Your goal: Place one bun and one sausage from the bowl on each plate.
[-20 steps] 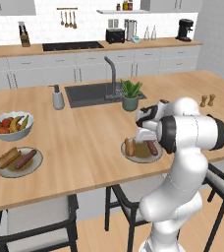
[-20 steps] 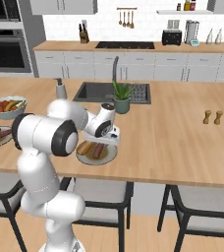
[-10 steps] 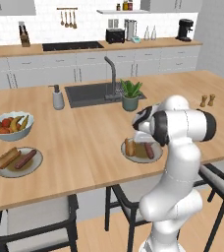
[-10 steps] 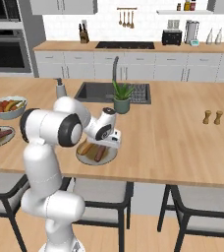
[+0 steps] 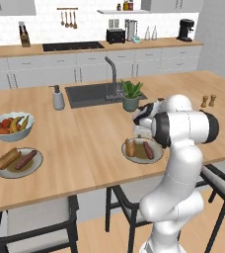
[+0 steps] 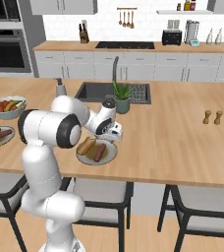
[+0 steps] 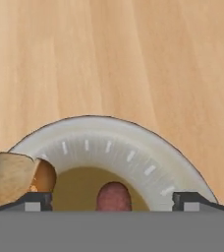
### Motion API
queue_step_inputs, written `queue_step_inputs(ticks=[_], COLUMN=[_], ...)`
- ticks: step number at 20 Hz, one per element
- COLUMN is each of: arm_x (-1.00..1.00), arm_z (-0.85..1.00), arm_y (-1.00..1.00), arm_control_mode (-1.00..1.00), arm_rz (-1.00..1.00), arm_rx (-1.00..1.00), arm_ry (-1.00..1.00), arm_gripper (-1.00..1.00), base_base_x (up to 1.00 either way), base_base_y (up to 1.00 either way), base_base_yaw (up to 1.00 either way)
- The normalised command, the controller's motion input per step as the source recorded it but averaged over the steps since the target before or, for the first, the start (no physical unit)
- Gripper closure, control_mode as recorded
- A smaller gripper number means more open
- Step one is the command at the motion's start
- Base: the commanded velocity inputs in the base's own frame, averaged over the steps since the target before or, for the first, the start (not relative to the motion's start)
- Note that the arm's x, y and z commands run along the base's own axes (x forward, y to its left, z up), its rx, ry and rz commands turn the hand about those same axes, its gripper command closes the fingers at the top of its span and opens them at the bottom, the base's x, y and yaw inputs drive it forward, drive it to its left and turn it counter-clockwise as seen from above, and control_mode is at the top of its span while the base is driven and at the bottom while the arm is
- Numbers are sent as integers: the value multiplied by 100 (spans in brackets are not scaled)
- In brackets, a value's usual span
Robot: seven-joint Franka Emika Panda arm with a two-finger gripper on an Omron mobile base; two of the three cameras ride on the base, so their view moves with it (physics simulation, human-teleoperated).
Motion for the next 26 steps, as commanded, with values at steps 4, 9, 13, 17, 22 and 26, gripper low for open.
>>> queue_step_inputs(ticks=[4,9,13,17,22,26], arm_x=[-62,-78,-88,-97,-100,-100], arm_z=[100,100,98,64,5,0], arm_y=[-18,-25,-25,-22,-8,0], arm_control_mode=[-100,-100,-100,-100,-100,-100], arm_rz=[-4,0,0,-1,0,0], arm_rx=[0,0,0,0,0,-2], arm_ry=[-11,5,22,28,14,7], arm_gripper=[-100,-100,-100,-100,-100,-100], base_base_x=[0,0,0,0,0,0], base_base_y=[0,0,0,0,0,0], base_base_yaw=[0,0,0,0,0,0])
